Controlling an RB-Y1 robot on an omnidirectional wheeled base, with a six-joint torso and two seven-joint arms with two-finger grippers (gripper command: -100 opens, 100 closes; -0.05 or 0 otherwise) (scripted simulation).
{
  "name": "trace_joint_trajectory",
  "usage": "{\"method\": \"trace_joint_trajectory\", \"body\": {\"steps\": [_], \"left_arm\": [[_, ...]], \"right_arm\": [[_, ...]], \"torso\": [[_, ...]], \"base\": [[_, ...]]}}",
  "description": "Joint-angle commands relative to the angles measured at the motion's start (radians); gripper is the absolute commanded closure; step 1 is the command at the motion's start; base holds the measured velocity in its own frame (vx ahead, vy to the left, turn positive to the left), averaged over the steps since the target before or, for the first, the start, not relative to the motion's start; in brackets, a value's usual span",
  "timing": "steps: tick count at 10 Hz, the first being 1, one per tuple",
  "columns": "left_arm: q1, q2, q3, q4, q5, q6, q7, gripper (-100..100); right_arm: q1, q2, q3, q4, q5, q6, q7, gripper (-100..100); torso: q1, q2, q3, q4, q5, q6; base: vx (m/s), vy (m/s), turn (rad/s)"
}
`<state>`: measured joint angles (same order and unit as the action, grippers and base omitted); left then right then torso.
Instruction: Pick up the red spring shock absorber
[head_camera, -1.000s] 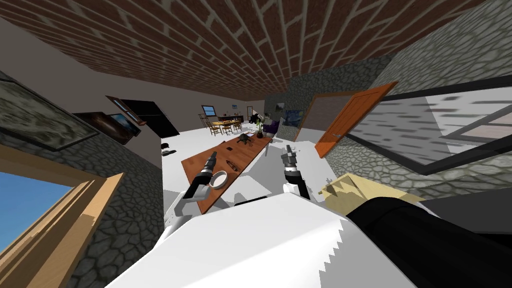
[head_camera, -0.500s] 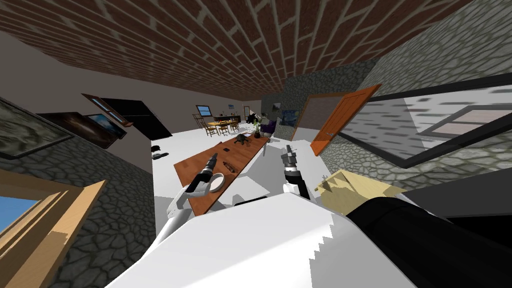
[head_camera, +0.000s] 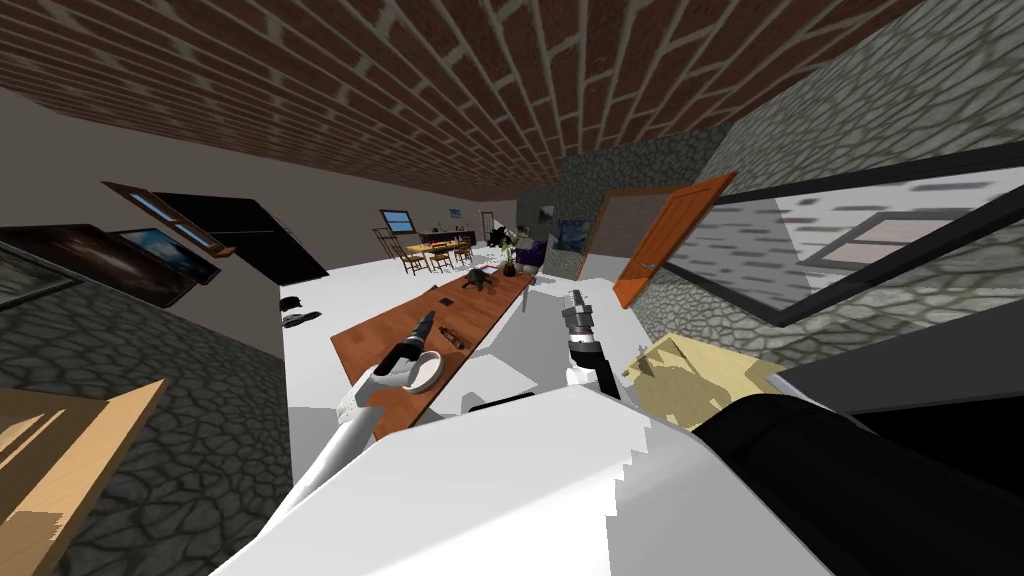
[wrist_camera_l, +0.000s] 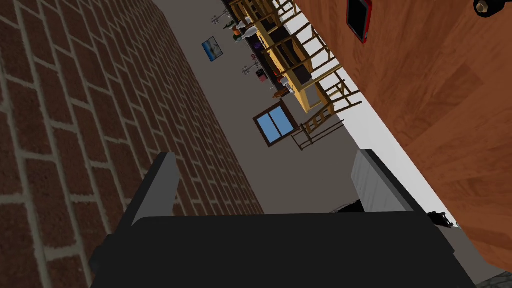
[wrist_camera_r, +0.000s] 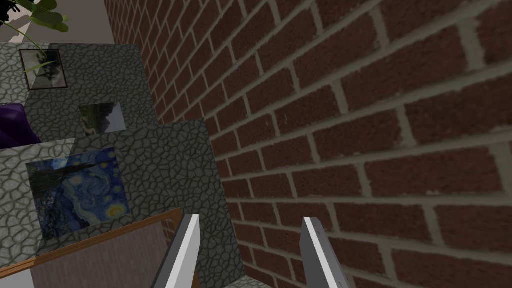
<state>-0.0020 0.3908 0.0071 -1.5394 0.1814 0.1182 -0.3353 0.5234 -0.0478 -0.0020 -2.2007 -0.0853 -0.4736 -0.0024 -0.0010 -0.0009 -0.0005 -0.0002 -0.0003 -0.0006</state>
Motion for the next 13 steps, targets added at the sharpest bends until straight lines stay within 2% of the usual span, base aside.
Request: {"method": "trace_joint_trajectory", "body": {"steps": [1,2,3,4,5,7,8,10,11,12,13], "left_arm": [[-0.016,0.004,0.001,0.022,0.006,0.028,-0.009,-100],[-0.042,0.014,0.001,0.062,0.020,0.066,-0.023,-100],[-0.042,0.014,0.001,0.065,0.020,0.066,-0.023,-100],[-0.066,0.024,0.001,0.105,0.034,0.104,-0.037,-100],[-0.066,0.024,0.001,0.107,0.034,0.104,-0.037,-100],[-0.114,0.040,0.002,0.182,0.060,0.165,-0.060,-100],[-0.114,0.040,0.002,0.188,0.060,0.180,-0.060,-100],[-0.157,0.051,0.002,0.255,0.084,0.242,-0.080,-100],[-0.157,0.051,0.002,0.265,0.084,0.253,-0.080,-100],[-0.177,0.055,0.002,0.296,0.095,0.289,-0.089,-100],[-0.177,0.055,0.002,0.302,0.095,0.289,-0.089,-100]], "right_arm": [[0.000,0.000,0.000,0.000,0.000,0.000,0.000,0],[0.000,0.000,0.000,0.000,0.000,0.000,0.000,0],[0.000,0.000,0.000,0.000,0.000,0.000,0.000,0],[0.000,0.000,0.000,0.000,0.000,0.000,0.000,0],[0.000,0.000,0.000,0.000,0.000,0.000,0.000,0],[0.000,0.000,0.000,0.000,0.000,0.000,0.000,0],[0.000,0.000,0.000,0.000,0.000,0.000,0.000,0],[0.000,0.000,0.000,0.000,0.000,0.000,0.000,0],[0.000,0.000,0.000,0.000,0.000,0.000,0.000,0],[0.000,0.000,0.000,0.000,0.000,0.000,0.000,0],[0.000,0.000,0.000,0.000,0.000,0.000,0.000,0]], "torso": [[0.000,0.000,0.000,0.000,0.000,0.000],[0.000,0.000,0.000,0.000,0.000,0.000],[0.000,0.000,0.000,0.000,0.000,0.000],[0.000,0.000,0.000,0.000,0.000,0.000],[0.000,0.000,0.000,0.000,0.000,0.000],[0.000,0.000,0.000,0.000,0.000,0.000],[0.000,-0.001,0.000,0.000,0.000,0.000],[0.000,0.000,0.000,0.000,0.000,0.000],[0.000,-0.001,0.000,0.000,0.000,0.000],[0.000,0.000,0.000,0.000,0.000,-0.001],[0.000,0.000,0.000,0.000,0.000,0.000]], "base": [[0.014,-0.010,-0.036],[0.019,-0.016,-0.083],[0.019,-0.010,-0.041],[0.018,-0.012,-0.081],[0.014,-0.008,-0.030],[0.024,-0.015,-0.084],[0.028,-0.011,-0.026],[0.028,-0.012,-0.059],[0.023,-0.010,-0.027],[0.019,-0.011,-0.031],[0.014,-0.008,-0.015]]}}
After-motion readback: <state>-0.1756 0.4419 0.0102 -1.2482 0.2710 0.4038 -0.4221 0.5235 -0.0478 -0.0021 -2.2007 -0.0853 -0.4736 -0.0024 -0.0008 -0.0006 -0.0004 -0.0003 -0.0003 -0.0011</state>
